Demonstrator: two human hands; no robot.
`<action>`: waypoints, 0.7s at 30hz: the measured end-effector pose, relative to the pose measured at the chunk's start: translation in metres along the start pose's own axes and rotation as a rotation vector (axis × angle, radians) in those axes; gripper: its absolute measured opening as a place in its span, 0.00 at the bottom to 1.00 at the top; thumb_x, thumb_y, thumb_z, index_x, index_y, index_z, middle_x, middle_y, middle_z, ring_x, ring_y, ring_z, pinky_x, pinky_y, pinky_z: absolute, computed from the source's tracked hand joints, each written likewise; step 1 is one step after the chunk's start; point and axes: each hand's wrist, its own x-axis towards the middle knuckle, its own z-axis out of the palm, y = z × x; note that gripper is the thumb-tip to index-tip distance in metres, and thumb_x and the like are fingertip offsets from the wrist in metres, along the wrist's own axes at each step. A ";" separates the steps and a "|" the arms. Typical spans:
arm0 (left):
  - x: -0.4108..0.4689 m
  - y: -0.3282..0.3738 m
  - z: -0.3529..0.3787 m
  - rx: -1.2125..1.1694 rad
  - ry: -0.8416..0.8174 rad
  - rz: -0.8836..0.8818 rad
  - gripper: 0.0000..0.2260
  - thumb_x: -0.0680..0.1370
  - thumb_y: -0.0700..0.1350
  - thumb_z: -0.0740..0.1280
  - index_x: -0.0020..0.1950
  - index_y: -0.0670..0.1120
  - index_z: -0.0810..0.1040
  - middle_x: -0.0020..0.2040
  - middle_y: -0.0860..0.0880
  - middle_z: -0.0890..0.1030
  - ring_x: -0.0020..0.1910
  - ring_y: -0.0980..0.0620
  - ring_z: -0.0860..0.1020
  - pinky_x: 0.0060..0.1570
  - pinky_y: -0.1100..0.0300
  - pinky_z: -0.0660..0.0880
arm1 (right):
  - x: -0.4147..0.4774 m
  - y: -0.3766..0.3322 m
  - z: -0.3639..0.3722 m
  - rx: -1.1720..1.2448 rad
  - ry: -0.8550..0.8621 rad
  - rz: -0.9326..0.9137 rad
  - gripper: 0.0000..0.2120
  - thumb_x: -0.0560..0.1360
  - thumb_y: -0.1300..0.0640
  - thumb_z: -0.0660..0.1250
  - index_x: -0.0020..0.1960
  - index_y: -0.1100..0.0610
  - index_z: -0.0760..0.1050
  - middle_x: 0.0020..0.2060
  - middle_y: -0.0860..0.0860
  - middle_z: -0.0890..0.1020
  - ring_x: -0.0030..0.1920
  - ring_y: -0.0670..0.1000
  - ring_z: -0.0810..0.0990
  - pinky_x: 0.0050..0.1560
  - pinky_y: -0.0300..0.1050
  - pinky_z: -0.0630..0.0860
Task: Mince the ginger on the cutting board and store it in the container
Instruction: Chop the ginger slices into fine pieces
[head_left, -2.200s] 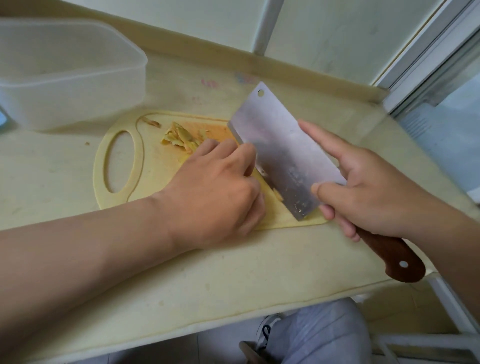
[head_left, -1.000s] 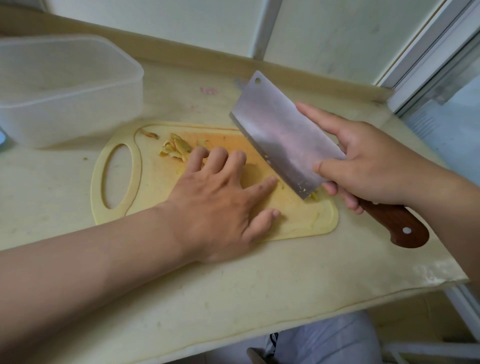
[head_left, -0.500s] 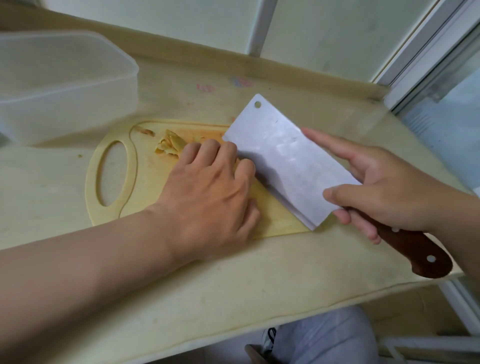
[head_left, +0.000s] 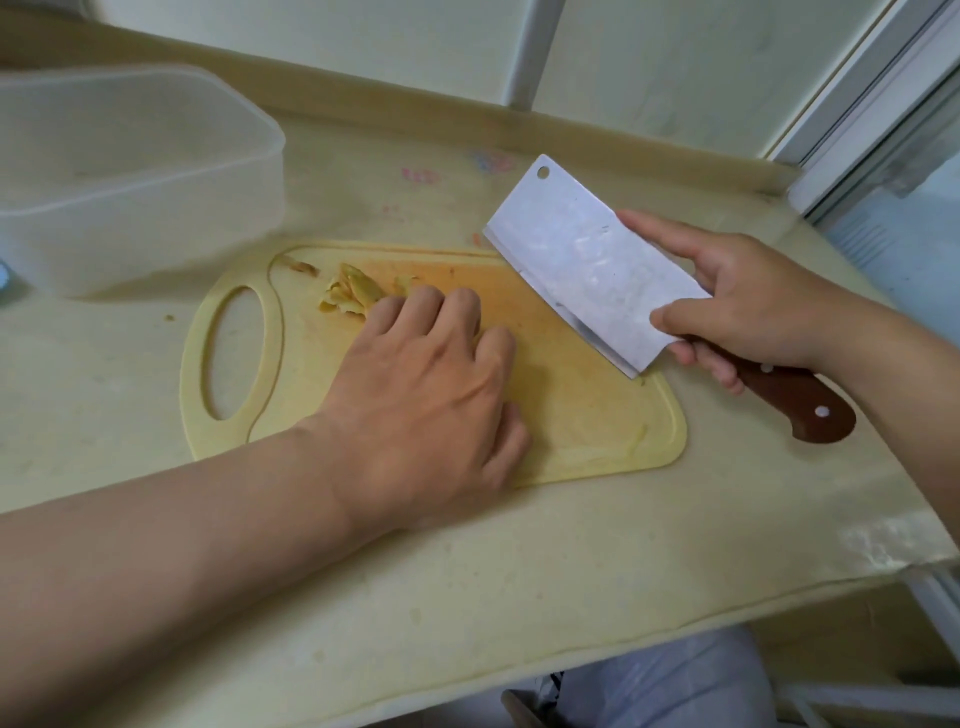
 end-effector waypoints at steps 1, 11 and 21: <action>0.000 0.000 0.000 -0.004 0.004 -0.001 0.18 0.75 0.58 0.55 0.44 0.43 0.71 0.47 0.42 0.73 0.44 0.42 0.70 0.45 0.47 0.69 | 0.002 -0.001 0.000 -0.005 0.003 -0.006 0.42 0.80 0.67 0.63 0.77 0.26 0.56 0.24 0.53 0.78 0.20 0.53 0.73 0.19 0.39 0.68; 0.001 -0.001 0.005 -0.011 0.040 0.012 0.17 0.74 0.58 0.55 0.43 0.44 0.70 0.47 0.41 0.73 0.43 0.42 0.70 0.45 0.47 0.69 | -0.036 -0.001 -0.006 0.091 -0.088 -0.076 0.45 0.79 0.70 0.65 0.72 0.20 0.62 0.27 0.62 0.78 0.18 0.54 0.72 0.22 0.37 0.71; -0.002 0.000 0.003 -0.013 0.141 0.020 0.13 0.73 0.54 0.59 0.40 0.45 0.63 0.42 0.41 0.71 0.38 0.44 0.64 0.40 0.49 0.65 | -0.026 0.003 0.005 -0.004 -0.179 -0.041 0.44 0.79 0.68 0.64 0.73 0.20 0.60 0.26 0.54 0.78 0.21 0.55 0.72 0.34 0.67 0.81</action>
